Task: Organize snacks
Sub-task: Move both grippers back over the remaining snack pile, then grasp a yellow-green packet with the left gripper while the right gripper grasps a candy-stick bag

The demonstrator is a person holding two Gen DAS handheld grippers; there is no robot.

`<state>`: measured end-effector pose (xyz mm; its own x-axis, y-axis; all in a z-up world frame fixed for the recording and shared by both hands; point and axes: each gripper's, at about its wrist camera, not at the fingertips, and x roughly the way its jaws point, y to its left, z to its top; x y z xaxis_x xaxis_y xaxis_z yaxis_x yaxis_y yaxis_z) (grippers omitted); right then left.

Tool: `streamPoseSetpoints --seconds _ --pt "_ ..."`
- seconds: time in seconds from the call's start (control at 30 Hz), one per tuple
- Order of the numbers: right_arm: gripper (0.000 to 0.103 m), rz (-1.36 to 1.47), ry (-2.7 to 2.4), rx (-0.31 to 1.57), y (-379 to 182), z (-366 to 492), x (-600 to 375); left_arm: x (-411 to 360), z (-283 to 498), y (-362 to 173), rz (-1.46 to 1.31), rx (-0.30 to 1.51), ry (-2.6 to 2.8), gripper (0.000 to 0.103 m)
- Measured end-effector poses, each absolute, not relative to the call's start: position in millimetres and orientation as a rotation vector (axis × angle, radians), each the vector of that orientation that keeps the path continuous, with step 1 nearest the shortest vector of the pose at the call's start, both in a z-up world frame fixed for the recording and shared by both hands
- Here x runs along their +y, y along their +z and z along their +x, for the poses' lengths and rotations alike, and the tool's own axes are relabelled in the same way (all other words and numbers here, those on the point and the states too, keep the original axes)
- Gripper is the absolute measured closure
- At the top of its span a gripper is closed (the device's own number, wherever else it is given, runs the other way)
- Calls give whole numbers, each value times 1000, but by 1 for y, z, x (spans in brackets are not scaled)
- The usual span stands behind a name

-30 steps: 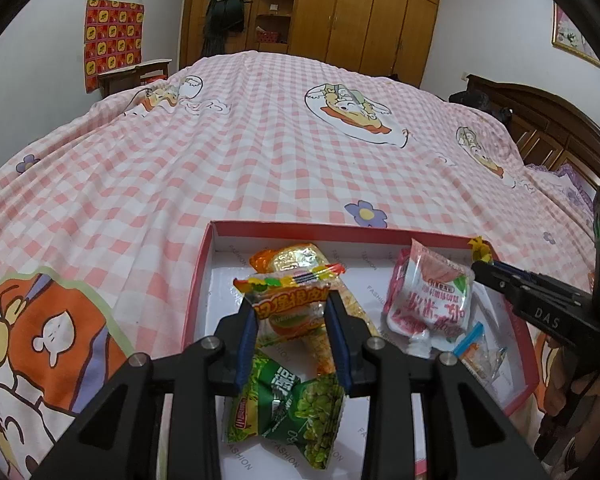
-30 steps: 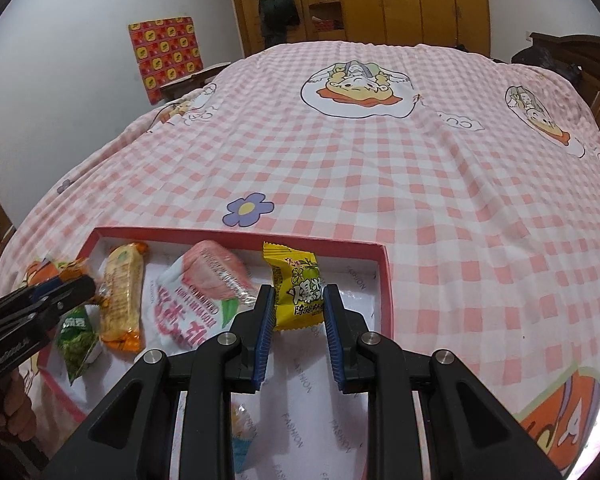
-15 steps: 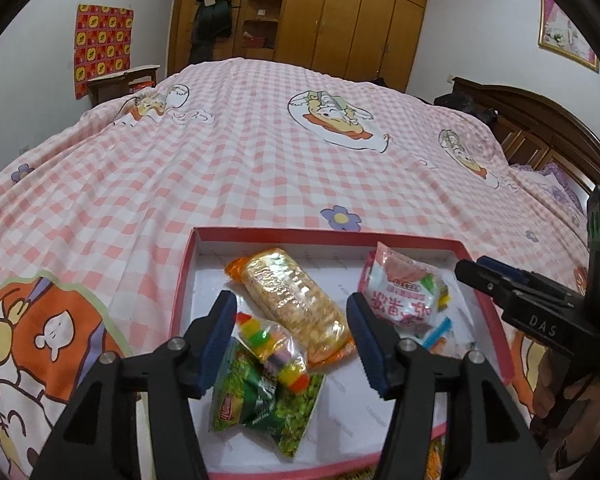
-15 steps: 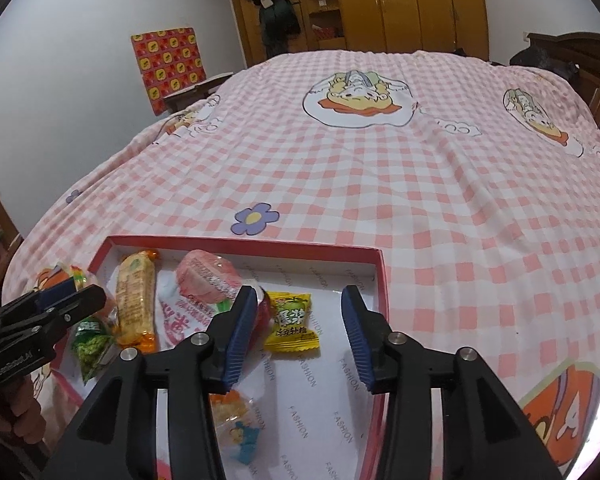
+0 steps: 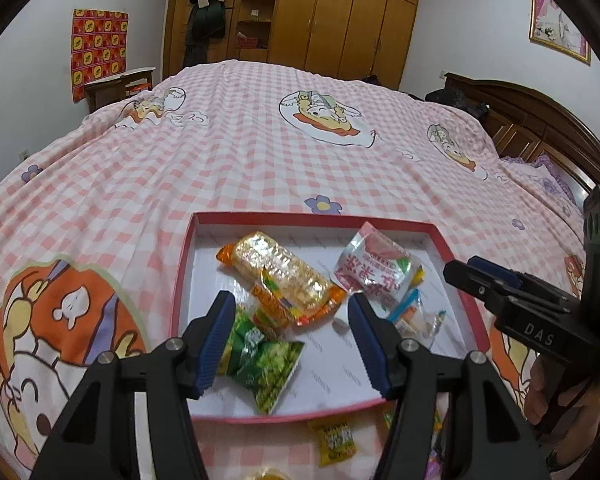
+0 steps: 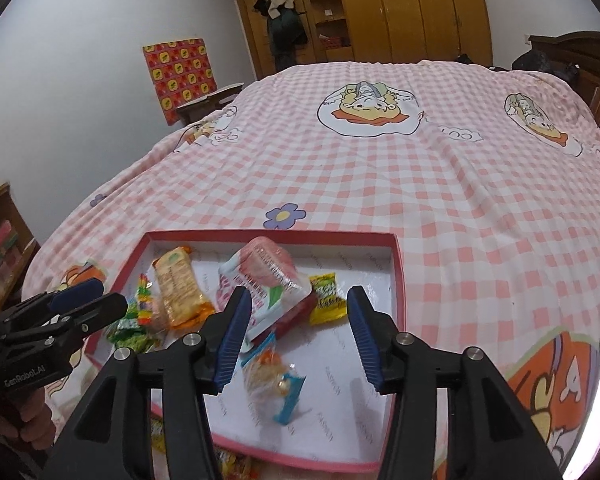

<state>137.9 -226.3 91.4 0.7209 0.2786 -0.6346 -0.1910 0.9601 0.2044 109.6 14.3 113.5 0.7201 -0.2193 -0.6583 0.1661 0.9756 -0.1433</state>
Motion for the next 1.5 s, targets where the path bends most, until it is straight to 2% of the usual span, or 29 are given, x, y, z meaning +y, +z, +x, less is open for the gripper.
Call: streamPoseSetpoints --seconds 0.77,1.5 --pt "51 149 268 743 82 78 -228 18 62 94 -89 818 -225 41" --pt "51 159 278 790 67 50 -231 -8 56 51 -45 926 -258 41"
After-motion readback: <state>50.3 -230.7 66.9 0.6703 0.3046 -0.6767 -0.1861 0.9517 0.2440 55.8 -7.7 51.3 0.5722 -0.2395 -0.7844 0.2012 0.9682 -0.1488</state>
